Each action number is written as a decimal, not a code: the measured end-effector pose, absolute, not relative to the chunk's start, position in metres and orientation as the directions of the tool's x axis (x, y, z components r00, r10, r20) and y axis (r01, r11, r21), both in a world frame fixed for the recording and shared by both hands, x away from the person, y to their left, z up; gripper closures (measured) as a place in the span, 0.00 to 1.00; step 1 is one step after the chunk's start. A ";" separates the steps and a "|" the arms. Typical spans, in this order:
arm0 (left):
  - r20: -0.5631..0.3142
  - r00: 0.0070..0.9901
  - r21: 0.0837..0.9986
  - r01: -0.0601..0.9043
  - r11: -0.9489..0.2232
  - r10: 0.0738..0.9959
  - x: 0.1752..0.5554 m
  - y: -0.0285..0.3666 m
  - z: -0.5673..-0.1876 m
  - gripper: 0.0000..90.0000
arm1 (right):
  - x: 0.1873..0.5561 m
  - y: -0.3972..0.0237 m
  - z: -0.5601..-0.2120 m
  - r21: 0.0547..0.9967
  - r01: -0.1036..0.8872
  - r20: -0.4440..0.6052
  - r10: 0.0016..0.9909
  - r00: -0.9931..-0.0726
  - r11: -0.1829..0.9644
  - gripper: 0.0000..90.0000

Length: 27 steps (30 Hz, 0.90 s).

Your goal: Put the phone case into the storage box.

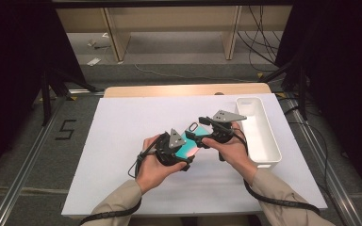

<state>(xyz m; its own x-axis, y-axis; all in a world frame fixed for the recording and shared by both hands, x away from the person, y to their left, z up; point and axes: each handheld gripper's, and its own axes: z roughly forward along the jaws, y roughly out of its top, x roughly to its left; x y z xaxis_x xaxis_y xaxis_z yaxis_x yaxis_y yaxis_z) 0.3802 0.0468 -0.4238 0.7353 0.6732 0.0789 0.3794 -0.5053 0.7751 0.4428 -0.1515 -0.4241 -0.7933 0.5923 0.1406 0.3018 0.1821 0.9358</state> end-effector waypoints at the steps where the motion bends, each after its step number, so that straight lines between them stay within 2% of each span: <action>1: 0.079 0.735 0.776 0.379 -0.505 0.673 0.380 0.047 -0.424 0.19 | 0.443 -0.151 -0.425 0.935 0.306 0.147 0.592 -0.793 0.178 0.20; 13: 0.084 0.741 0.782 0.365 -0.505 0.666 0.380 0.046 -0.424 0.19 | 0.444 -0.150 -0.424 0.933 0.316 0.159 0.591 -0.791 0.173 0.30; 27: 0.087 0.742 0.782 0.362 -0.507 0.665 0.380 0.046 -0.425 0.19 | 0.445 -0.151 -0.426 0.928 0.348 0.215 0.576 -0.789 0.130 0.52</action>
<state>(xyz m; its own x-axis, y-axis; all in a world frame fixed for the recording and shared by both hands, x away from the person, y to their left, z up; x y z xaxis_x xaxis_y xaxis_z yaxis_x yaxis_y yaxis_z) 0.3802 0.0460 -0.4246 0.7421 0.6646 0.0870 0.3624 -0.5071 0.7820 0.4449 -0.1511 -0.4259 -0.7887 0.5758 0.2154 0.3483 0.1298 0.9284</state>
